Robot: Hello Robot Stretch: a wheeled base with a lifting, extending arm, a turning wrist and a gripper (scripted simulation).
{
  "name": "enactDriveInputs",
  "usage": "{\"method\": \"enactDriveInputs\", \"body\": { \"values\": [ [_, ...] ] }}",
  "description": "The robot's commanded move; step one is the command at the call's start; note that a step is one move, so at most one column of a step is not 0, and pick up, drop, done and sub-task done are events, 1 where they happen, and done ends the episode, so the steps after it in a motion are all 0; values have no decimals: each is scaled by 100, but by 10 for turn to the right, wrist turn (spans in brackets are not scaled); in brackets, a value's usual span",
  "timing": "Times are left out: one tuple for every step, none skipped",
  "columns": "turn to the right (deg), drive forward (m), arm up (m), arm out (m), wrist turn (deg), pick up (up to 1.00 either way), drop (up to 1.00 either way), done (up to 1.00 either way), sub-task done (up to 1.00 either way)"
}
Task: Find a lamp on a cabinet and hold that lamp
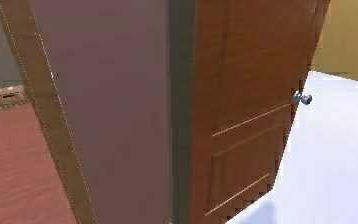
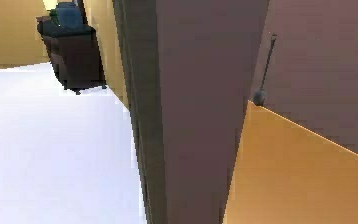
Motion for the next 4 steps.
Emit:
{"method": "enactDriveInputs", "body": {
  "values": [
    [0, 5, 0, 0, 0, 0, 0, 0, 0],
    [450, 0, 0, 0, 0, 0, 0, 0, 0],
    [60, 0, 0, 0, 0, 0, 0, 0, 0],
    [0, 30, 0, 0, 0, 0, 0, 0, 0]
  ]
}}
